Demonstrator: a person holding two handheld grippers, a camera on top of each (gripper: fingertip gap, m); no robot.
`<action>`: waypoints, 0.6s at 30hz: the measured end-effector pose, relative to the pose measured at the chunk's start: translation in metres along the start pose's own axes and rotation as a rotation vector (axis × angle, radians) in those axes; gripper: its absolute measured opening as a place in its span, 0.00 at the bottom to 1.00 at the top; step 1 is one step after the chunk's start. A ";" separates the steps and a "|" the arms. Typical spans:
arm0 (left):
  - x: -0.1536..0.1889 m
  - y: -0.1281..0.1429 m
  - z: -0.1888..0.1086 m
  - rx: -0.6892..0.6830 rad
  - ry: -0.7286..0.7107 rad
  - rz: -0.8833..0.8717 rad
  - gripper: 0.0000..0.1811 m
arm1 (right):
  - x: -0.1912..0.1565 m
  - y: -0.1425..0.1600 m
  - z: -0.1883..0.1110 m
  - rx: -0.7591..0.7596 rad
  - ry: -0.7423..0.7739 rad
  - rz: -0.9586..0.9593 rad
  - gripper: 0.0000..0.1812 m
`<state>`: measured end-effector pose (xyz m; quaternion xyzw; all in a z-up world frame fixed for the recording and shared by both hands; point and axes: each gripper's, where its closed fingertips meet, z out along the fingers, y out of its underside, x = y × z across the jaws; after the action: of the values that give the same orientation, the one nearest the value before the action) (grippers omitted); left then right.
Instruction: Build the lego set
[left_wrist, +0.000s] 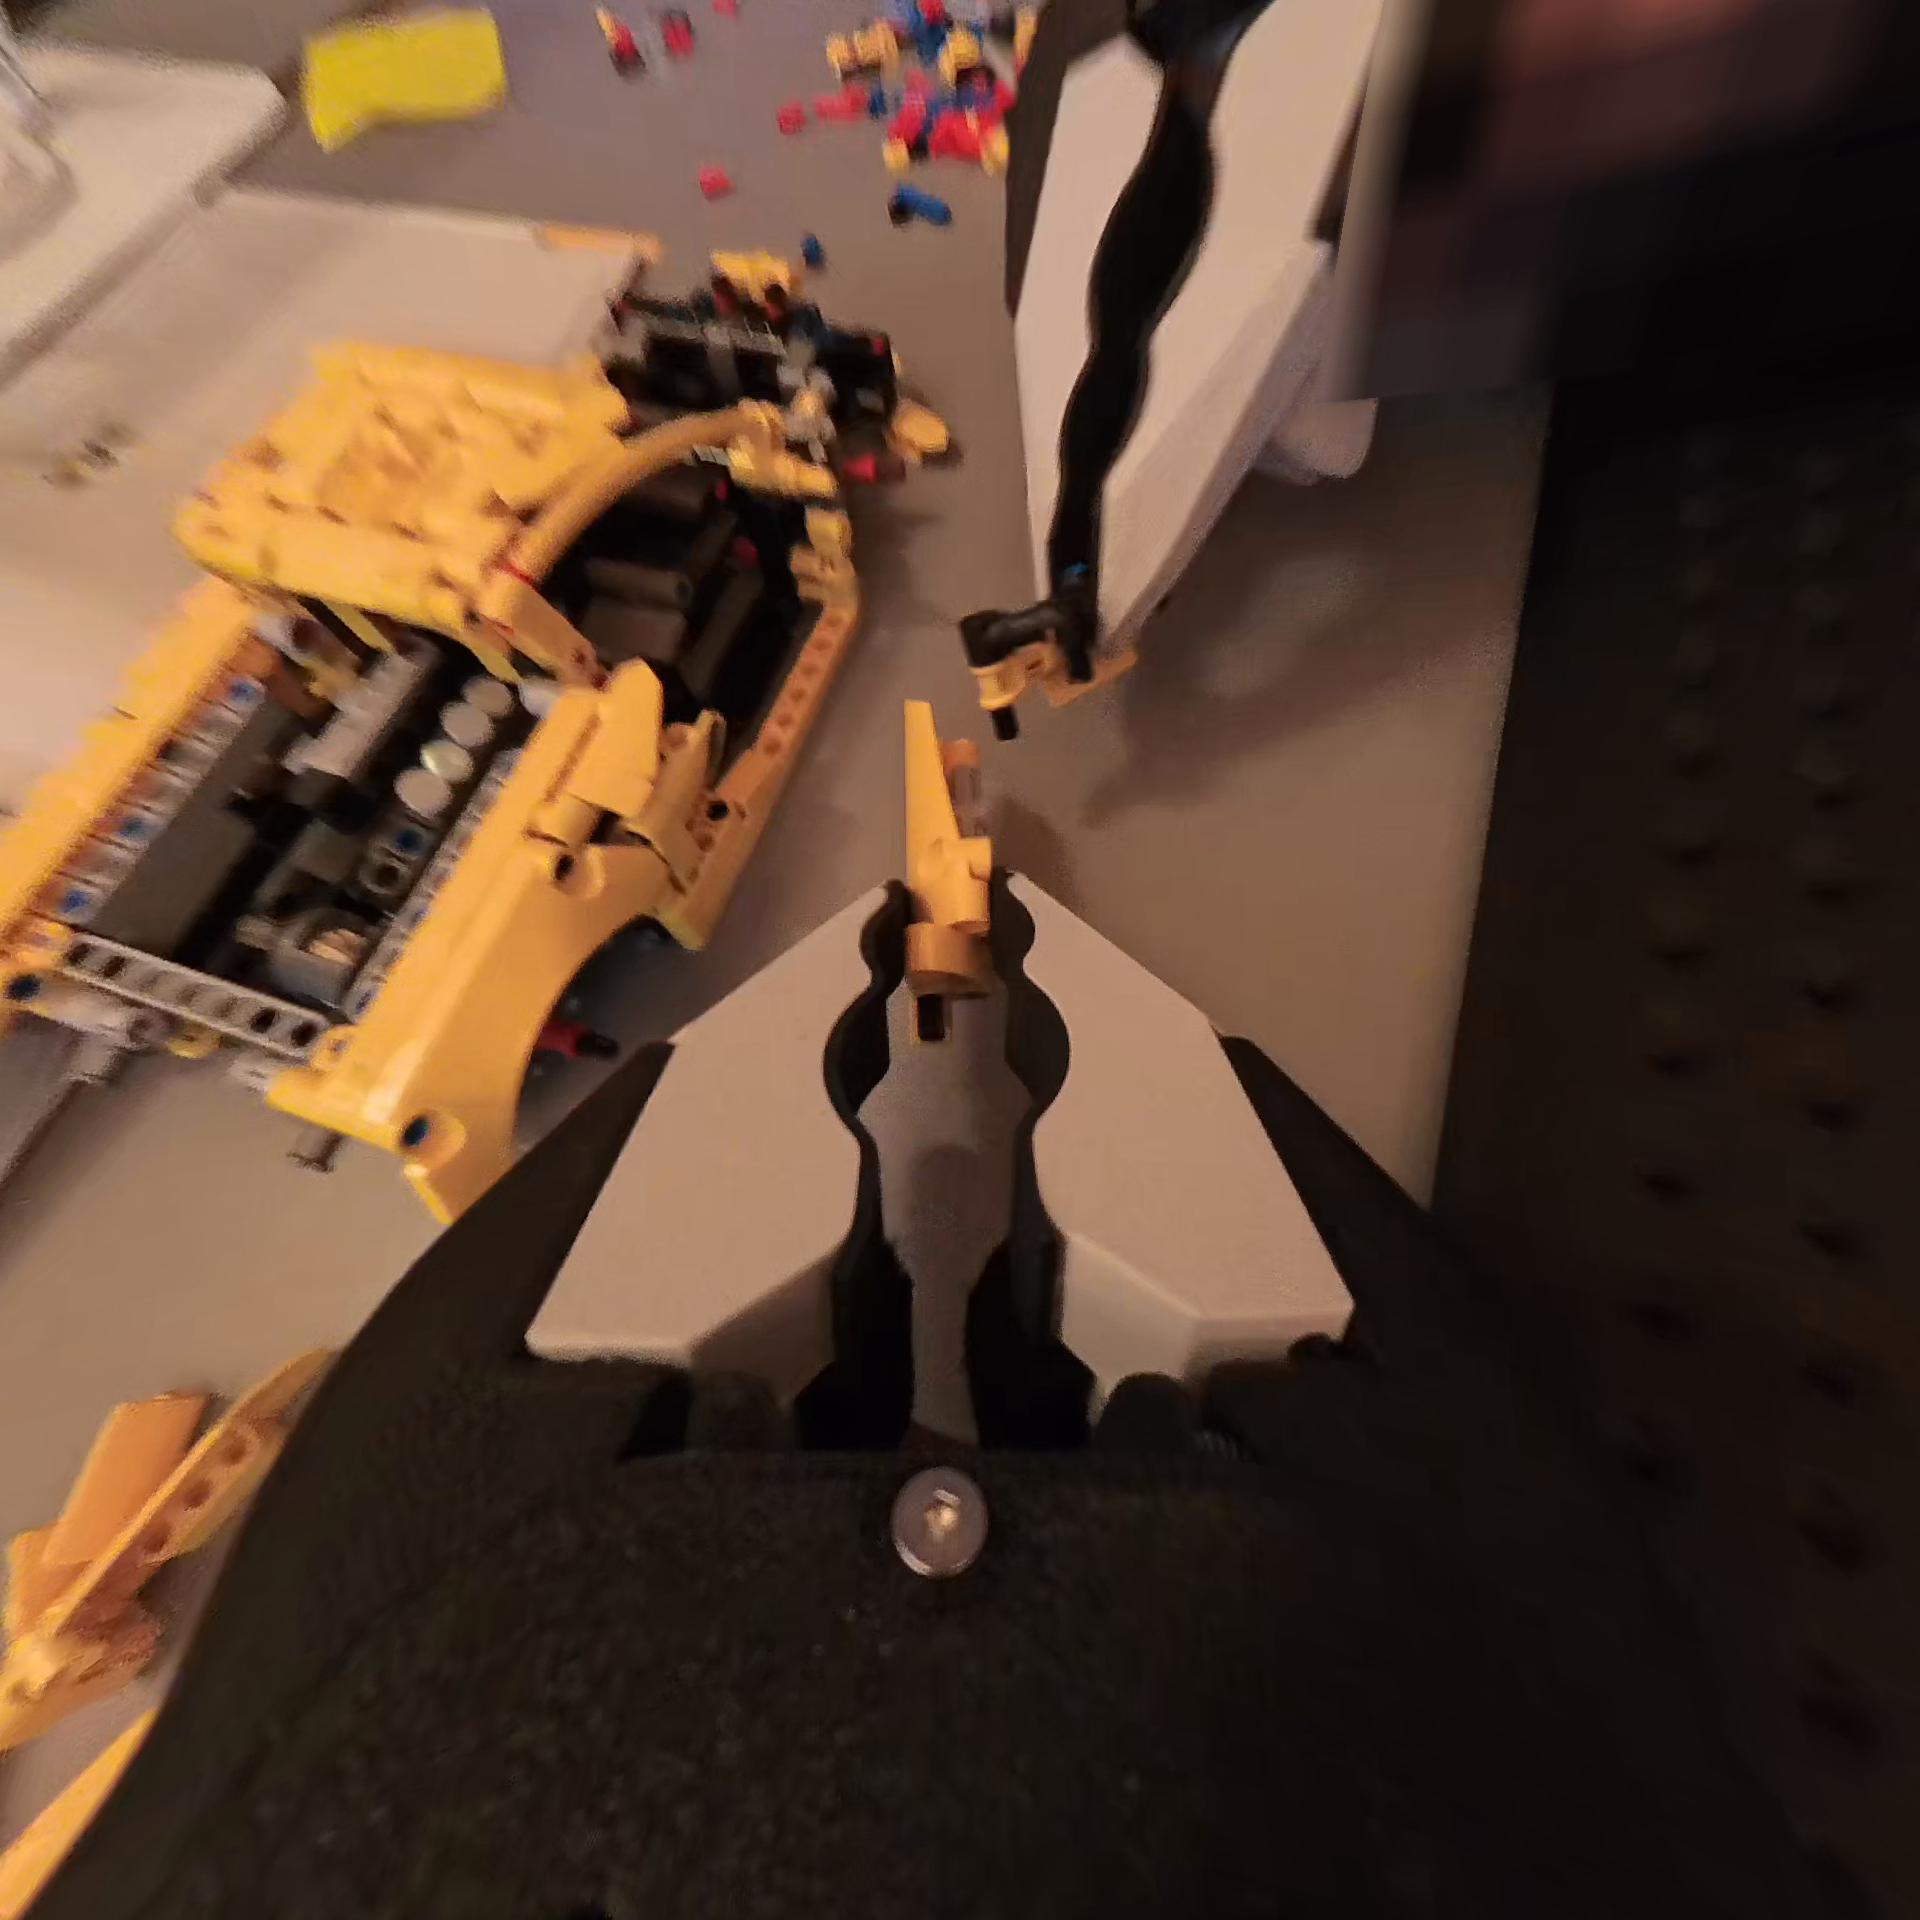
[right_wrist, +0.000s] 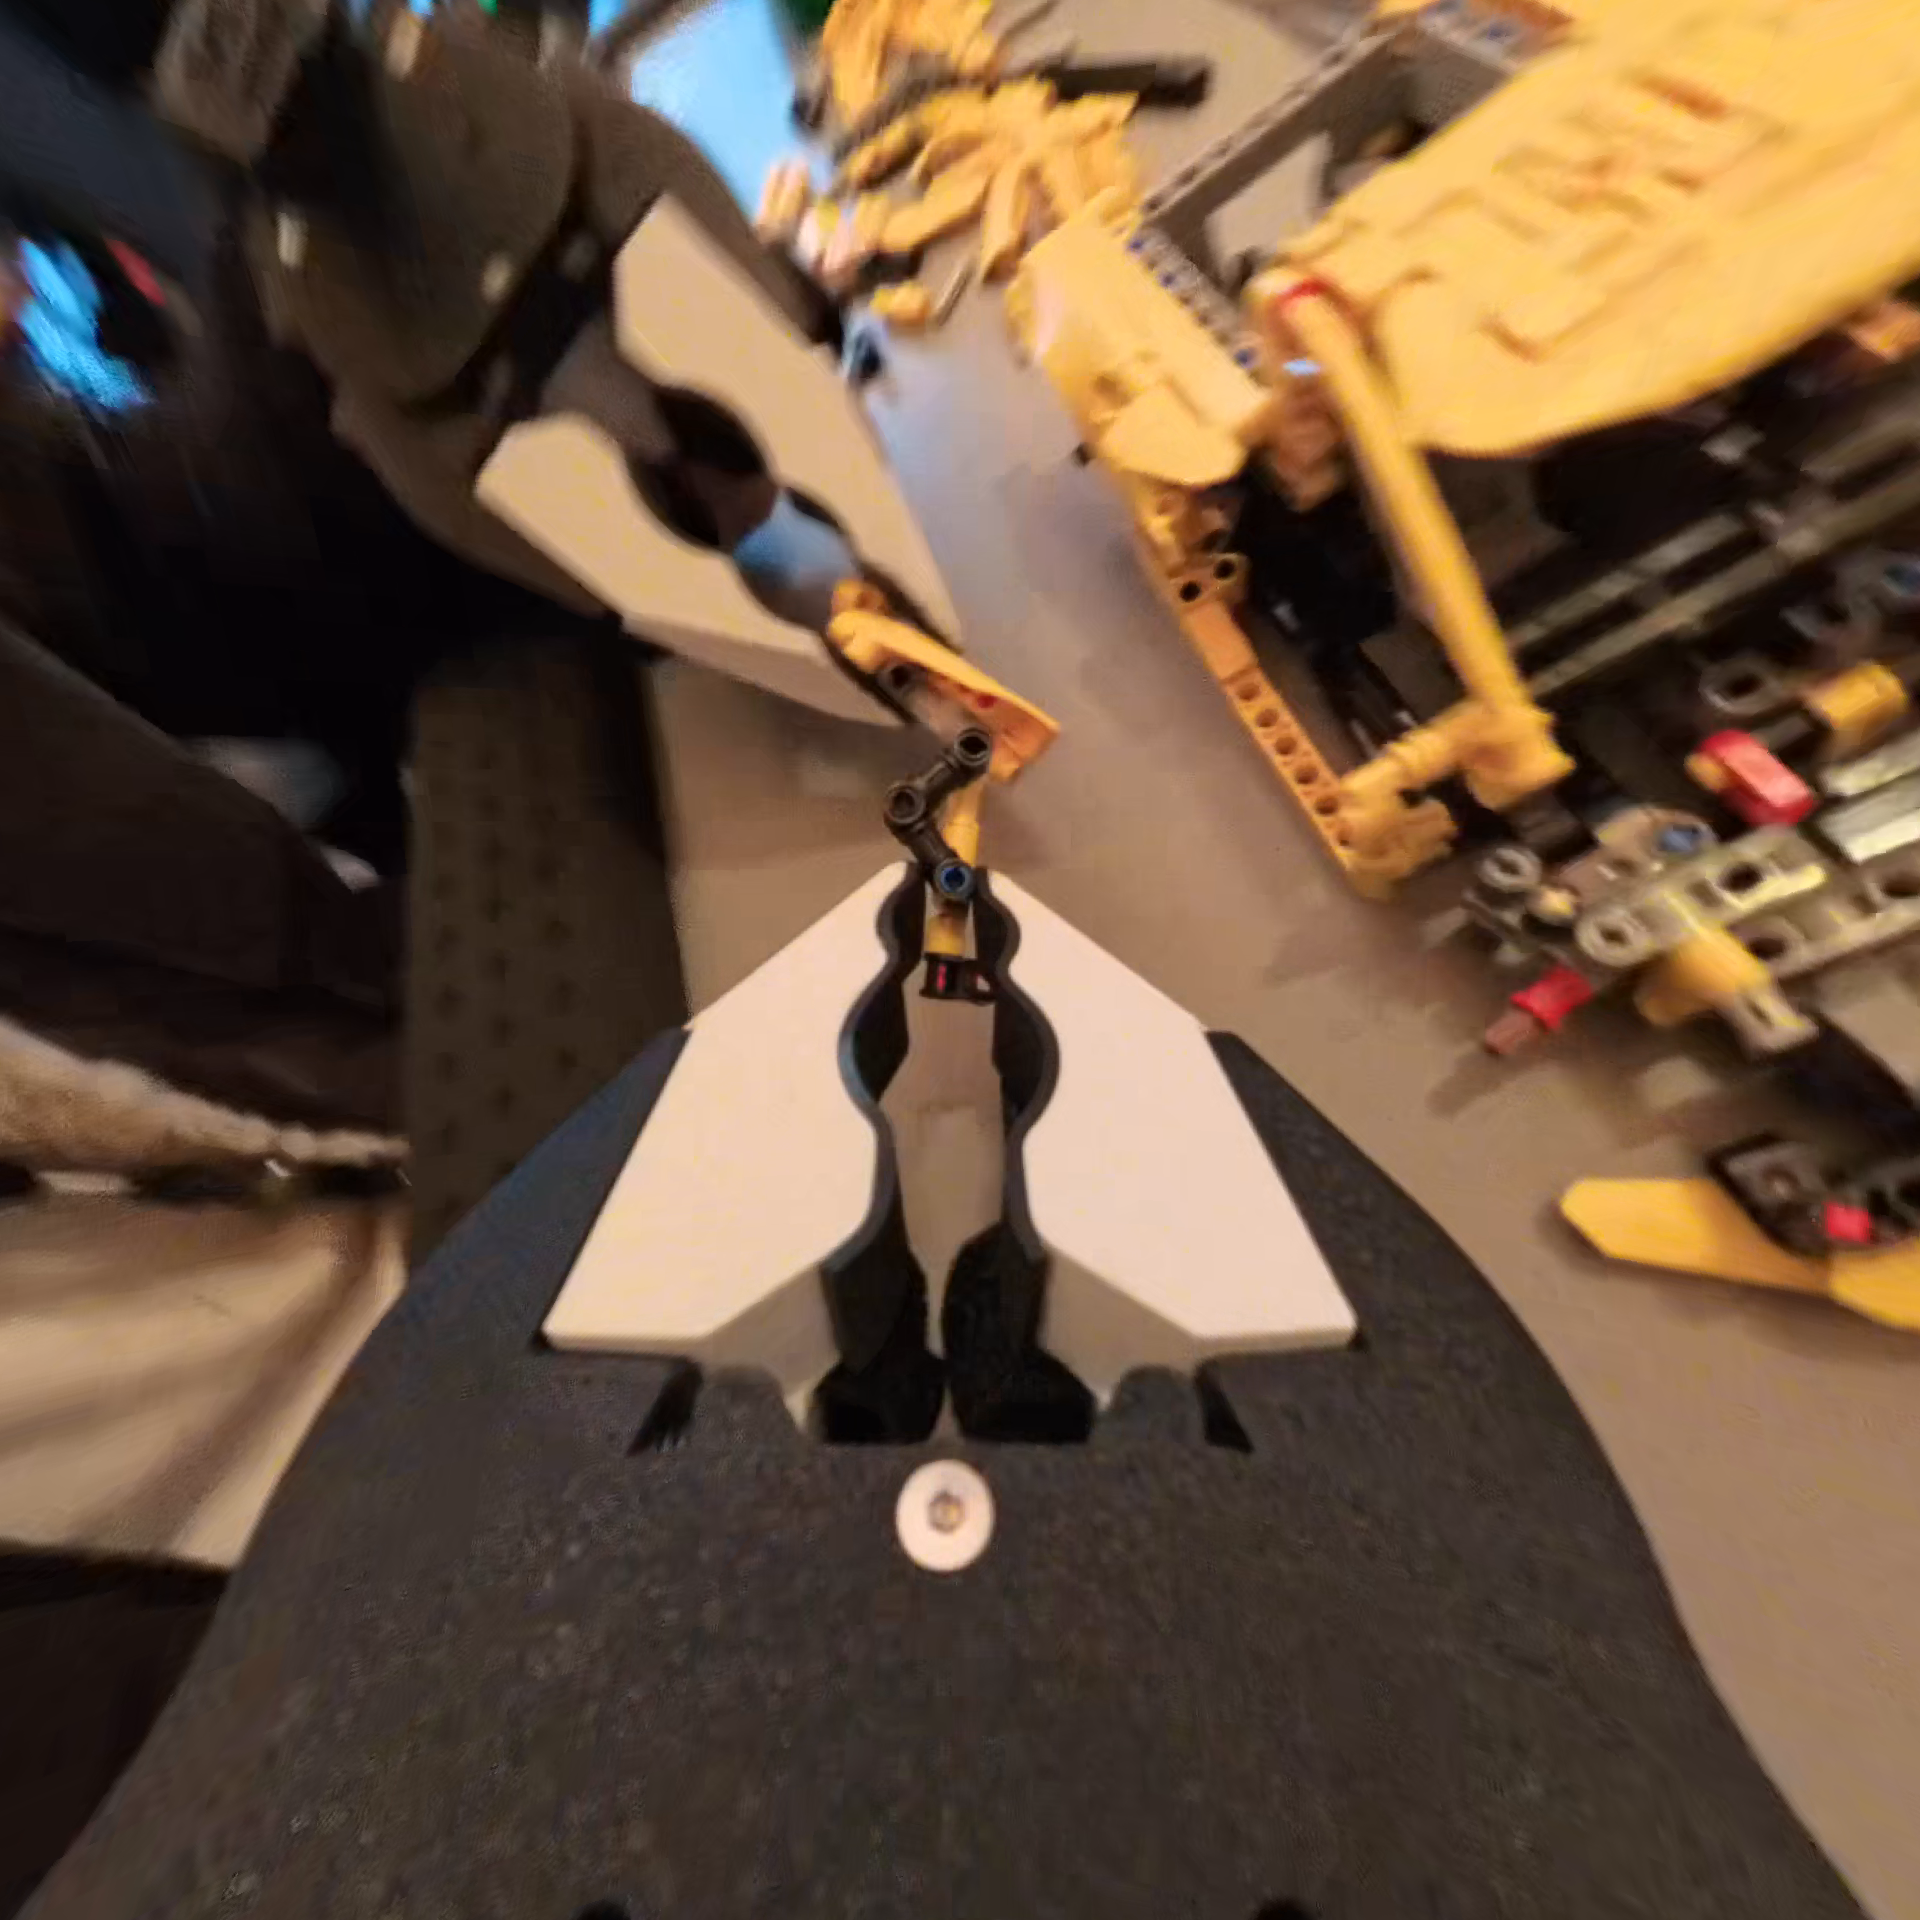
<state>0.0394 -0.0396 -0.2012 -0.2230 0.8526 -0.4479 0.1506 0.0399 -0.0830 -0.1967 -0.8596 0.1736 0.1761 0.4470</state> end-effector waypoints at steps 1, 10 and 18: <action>-0.003 -0.005 -0.002 0.027 -0.021 -0.006 0.08 | 0.004 -0.004 -0.002 0.036 -0.013 0.085 0.04; -0.021 -0.008 -0.006 0.049 -0.094 -0.092 0.08 | 0.018 0.016 0.009 0.045 0.137 0.353 0.08; -0.021 -0.006 -0.004 0.033 -0.101 -0.071 0.08 | 0.031 0.024 -0.023 -0.035 0.300 0.045 0.13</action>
<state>0.0568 -0.0292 -0.1928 -0.2730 0.8279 -0.4552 0.1812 0.0596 -0.1192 -0.2159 -0.8799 0.2544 0.0587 0.3970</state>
